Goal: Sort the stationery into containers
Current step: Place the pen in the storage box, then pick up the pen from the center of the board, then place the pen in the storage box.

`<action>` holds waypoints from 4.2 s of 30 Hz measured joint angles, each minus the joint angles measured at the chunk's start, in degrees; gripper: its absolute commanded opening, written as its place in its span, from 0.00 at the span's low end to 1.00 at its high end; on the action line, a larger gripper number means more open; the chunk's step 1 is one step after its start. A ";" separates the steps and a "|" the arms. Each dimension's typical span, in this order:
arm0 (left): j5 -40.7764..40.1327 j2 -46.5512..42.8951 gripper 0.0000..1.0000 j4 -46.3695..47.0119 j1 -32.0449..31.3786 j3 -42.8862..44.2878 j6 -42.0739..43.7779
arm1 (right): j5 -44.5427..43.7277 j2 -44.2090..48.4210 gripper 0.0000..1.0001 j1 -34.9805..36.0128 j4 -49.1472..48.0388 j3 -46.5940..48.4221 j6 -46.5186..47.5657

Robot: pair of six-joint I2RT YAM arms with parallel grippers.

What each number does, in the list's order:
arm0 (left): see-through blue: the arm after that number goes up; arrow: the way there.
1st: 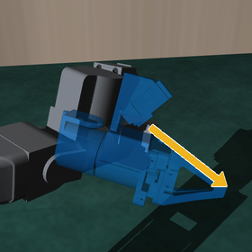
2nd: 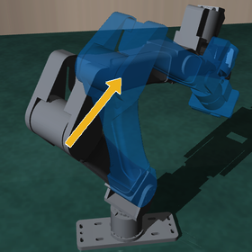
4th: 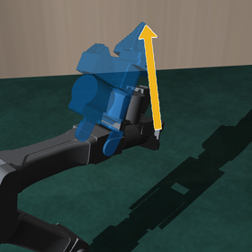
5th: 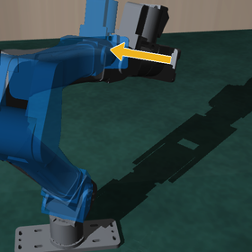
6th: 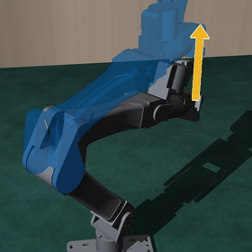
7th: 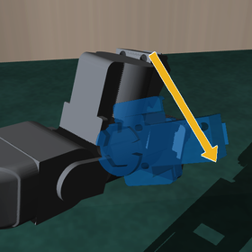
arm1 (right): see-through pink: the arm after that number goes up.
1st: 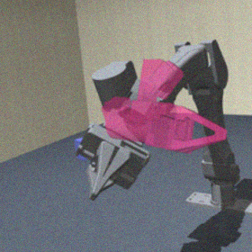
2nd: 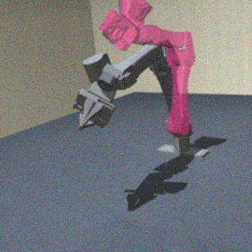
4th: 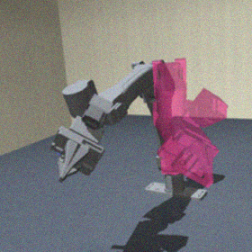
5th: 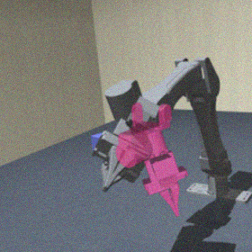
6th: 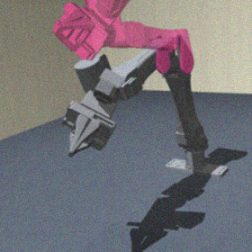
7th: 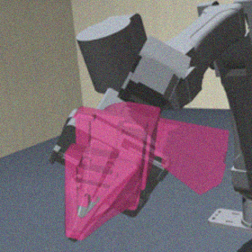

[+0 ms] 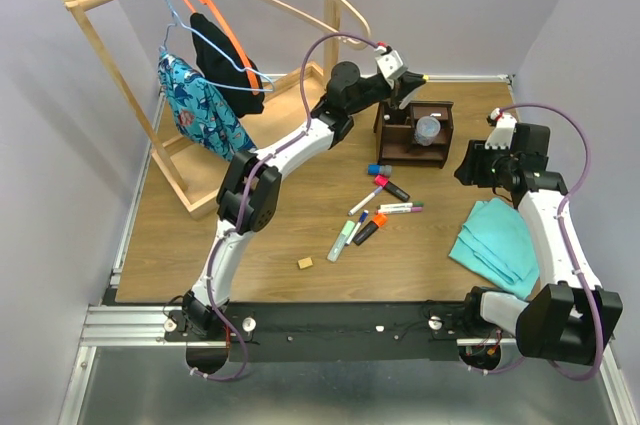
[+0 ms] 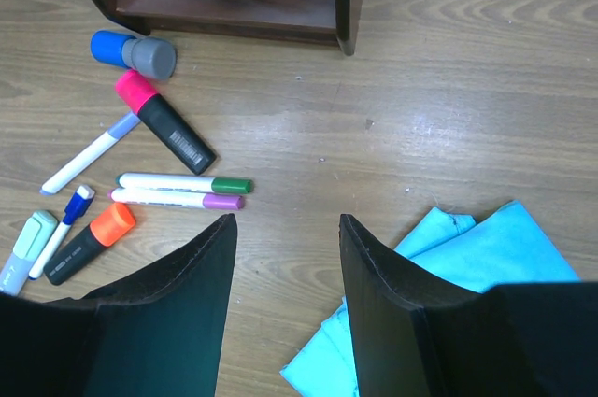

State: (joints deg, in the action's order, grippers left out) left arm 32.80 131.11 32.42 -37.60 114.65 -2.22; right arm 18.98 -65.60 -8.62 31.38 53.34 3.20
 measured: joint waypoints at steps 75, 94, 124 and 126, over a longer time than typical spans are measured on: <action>-22.38 -11.15 0.45 -50.66 -9.66 -24.48 9.88 | 4.09 7.50 0.56 -0.50 1.75 -3.98 0.28; -22.08 -4.33 0.00 -52.52 -9.77 -19.12 9.03 | 4.07 7.37 0.56 -0.87 1.77 -3.98 0.31; 5.75 -3.13 0.00 -2.82 -1.79 -6.14 6.08 | 4.20 5.01 0.56 -1.68 1.73 -3.93 0.31; 4.63 -1.40 0.00 -2.82 -1.84 -4.28 6.84 | 4.20 5.01 0.56 -1.90 1.75 -3.93 0.31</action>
State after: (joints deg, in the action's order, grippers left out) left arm 37.43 129.71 29.61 -39.44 110.37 4.62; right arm 23.18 -60.60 -10.52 33.12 49.41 3.51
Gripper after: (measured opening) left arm 0.020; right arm 0.557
